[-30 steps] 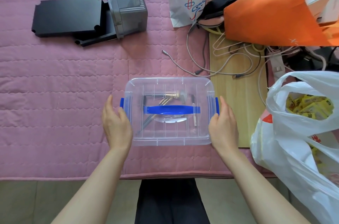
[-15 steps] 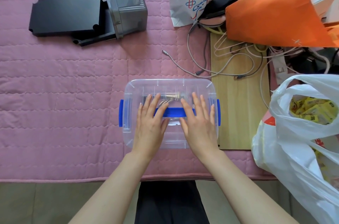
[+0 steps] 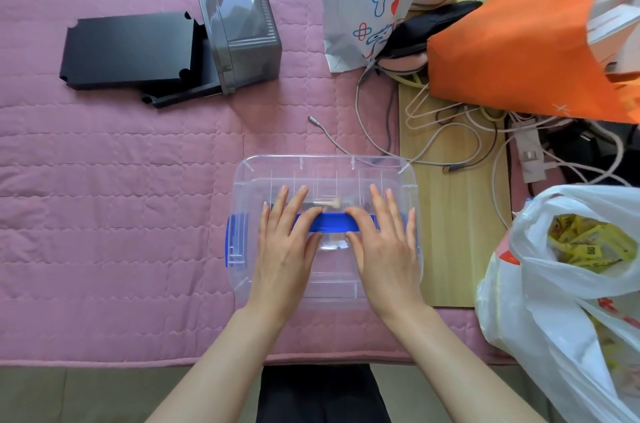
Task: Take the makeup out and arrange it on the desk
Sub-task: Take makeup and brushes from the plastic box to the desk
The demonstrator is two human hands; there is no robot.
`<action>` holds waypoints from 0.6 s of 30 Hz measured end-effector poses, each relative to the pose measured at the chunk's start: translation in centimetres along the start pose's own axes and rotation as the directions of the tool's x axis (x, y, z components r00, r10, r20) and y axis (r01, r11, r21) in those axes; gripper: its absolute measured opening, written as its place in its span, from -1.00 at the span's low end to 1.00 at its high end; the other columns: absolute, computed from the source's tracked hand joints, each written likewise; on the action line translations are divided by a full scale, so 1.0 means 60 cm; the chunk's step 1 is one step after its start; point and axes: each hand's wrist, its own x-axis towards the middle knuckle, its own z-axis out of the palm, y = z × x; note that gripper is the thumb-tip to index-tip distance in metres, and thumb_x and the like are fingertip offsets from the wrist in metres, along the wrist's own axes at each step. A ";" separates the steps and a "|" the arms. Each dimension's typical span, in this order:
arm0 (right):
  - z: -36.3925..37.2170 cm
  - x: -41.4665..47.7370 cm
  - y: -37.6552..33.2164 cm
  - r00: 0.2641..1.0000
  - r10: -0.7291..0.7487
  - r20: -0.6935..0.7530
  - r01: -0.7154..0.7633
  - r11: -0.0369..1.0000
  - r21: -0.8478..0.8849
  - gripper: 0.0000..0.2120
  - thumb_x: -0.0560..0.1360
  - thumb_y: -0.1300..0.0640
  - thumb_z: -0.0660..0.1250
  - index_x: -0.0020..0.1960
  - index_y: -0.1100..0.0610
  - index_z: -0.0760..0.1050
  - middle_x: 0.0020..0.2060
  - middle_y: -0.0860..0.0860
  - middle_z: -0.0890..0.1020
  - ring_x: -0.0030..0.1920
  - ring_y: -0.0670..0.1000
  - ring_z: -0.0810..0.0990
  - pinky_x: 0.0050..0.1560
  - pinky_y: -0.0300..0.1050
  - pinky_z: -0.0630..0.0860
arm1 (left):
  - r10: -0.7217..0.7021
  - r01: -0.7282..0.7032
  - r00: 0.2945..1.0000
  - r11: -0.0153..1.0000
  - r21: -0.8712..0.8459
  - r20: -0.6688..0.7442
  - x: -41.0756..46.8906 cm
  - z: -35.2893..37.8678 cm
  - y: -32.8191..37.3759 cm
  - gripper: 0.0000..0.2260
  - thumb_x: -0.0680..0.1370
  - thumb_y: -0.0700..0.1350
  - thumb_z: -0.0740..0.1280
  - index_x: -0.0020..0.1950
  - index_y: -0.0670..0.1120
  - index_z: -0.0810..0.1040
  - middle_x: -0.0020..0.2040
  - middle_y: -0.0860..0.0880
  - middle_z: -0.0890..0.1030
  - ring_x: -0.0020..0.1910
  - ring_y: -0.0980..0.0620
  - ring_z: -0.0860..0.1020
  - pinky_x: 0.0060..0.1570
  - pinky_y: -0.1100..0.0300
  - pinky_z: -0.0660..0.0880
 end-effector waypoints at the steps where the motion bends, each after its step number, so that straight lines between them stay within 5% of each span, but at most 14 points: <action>1: -0.006 0.011 -0.001 1.000 -0.003 -0.003 0.004 1.000 0.011 -0.69 0.50 0.10 0.36 0.23 0.02 0.44 0.45 0.13 0.31 0.49 0.20 0.18 0.42 0.32 0.12 | 0.000 0.000 1.000 1.000 -0.006 -0.008 0.011 -0.003 0.001 -0.76 0.58 -0.14 0.25 0.25 -0.04 0.44 0.47 -0.03 0.32 0.53 -0.07 0.12 0.48 -0.08 0.03; 13: -0.049 0.225 -0.003 1.000 -0.011 -0.004 0.011 0.999 0.041 -0.72 0.52 0.12 0.32 0.23 0.05 0.45 0.49 0.12 0.23 0.52 0.18 0.10 0.46 0.30 0.01 | 0.061 -0.058 0.992 0.998 0.023 -0.110 0.222 -0.019 -0.018 -0.76 0.53 -0.15 0.32 0.19 -0.10 0.50 0.45 -0.10 0.36 0.49 -0.15 0.19 0.42 -0.15 0.11; 18: -0.038 0.317 0.013 0.996 0.035 0.082 -0.041 0.997 0.065 -0.75 0.55 0.08 0.28 0.22 0.02 0.42 0.52 0.06 0.14 0.53 0.11 0.00 0.49 0.22 -0.07 | 0.050 -0.047 0.998 0.997 0.063 -0.043 0.309 0.004 -0.044 -0.78 0.52 -0.17 0.37 0.15 -0.16 0.54 0.42 -0.15 0.39 0.47 -0.22 0.23 0.41 -0.21 0.16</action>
